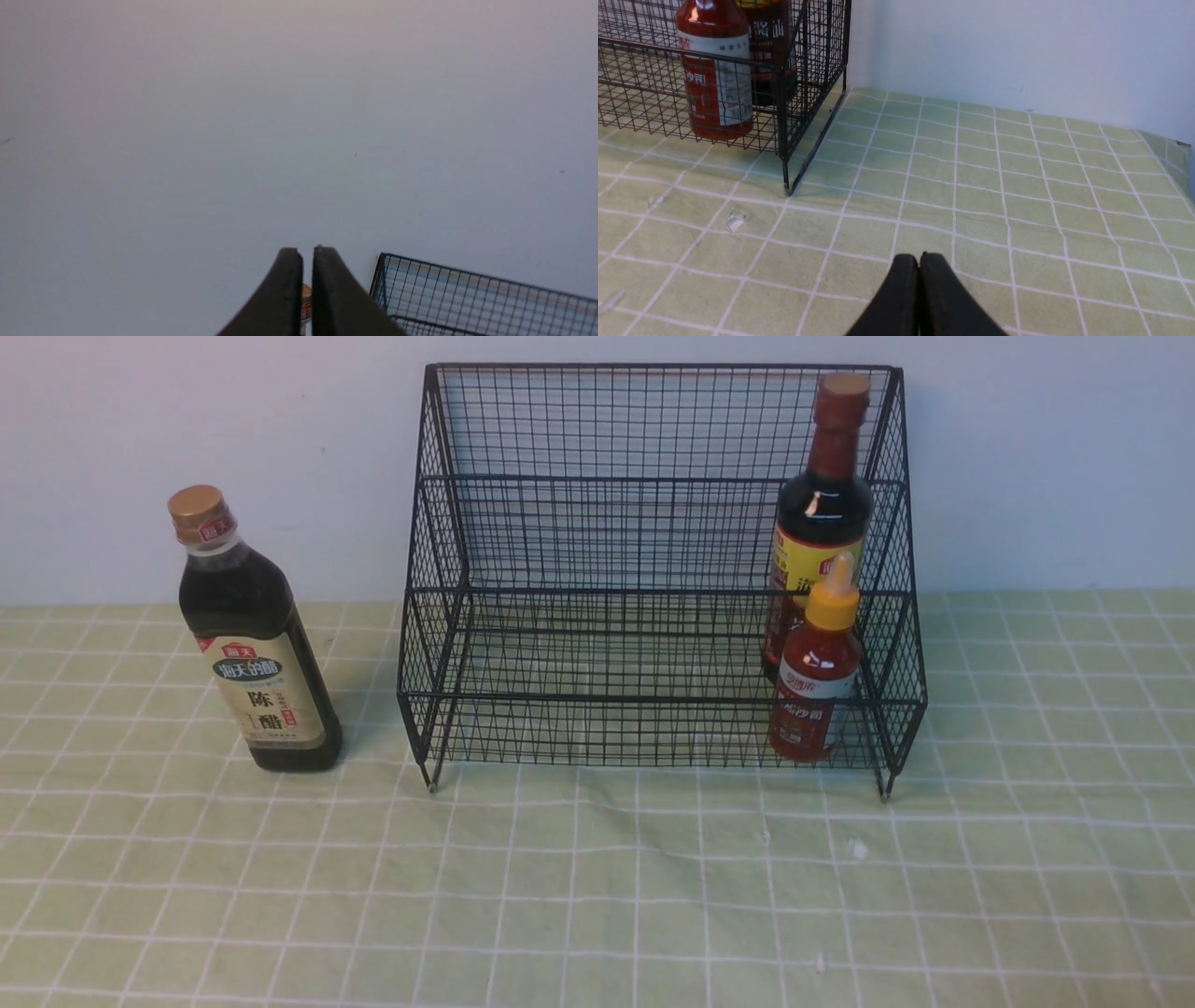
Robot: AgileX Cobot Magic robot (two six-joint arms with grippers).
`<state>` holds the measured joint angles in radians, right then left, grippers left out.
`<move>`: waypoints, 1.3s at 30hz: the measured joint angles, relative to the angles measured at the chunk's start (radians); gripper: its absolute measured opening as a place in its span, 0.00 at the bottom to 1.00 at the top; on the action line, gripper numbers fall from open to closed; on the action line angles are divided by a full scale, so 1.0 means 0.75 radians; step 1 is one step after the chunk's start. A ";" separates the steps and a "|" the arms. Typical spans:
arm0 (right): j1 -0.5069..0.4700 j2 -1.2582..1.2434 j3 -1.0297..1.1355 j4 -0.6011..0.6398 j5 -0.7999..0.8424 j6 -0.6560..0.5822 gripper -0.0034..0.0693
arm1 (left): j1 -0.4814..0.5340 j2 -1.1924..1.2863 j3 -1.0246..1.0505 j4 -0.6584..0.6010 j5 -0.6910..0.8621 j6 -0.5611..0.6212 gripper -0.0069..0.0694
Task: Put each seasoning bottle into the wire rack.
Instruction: Use the left arm to grab the condiment bottle closest to it
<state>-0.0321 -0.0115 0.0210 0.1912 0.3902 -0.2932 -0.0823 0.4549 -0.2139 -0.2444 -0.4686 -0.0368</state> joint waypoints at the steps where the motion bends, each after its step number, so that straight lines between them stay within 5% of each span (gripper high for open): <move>1: 0.000 0.000 0.000 0.000 0.000 0.000 0.03 | 0.000 0.034 -0.020 0.006 0.000 0.003 0.13; 14: 0.000 0.000 0.000 0.000 0.000 0.000 0.03 | 0.000 0.926 -0.514 0.113 -0.055 0.086 0.85; 18: 0.000 0.000 0.000 0.000 0.000 0.000 0.03 | 0.000 1.144 -0.636 0.113 -0.055 0.086 0.96; 29: 0.000 0.000 0.000 0.000 0.000 0.000 0.03 | 0.000 1.481 -0.822 0.045 -0.082 0.091 0.92; 32: 0.000 0.000 0.000 0.000 0.000 0.000 0.03 | 0.000 1.520 -0.825 0.043 -0.112 0.091 0.80; 36: 0.000 0.000 0.000 0.000 0.000 0.000 0.03 | 0.000 1.554 -0.830 0.042 -0.165 0.092 0.50; 39: 0.000 0.000 0.000 0.000 0.000 0.000 0.03 | 0.000 1.561 -0.831 0.037 -0.184 0.093 0.49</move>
<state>-0.0321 -0.0115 0.0210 0.1912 0.3902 -0.2932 -0.0823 1.6254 -0.8374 -0.2168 -0.6064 0.0327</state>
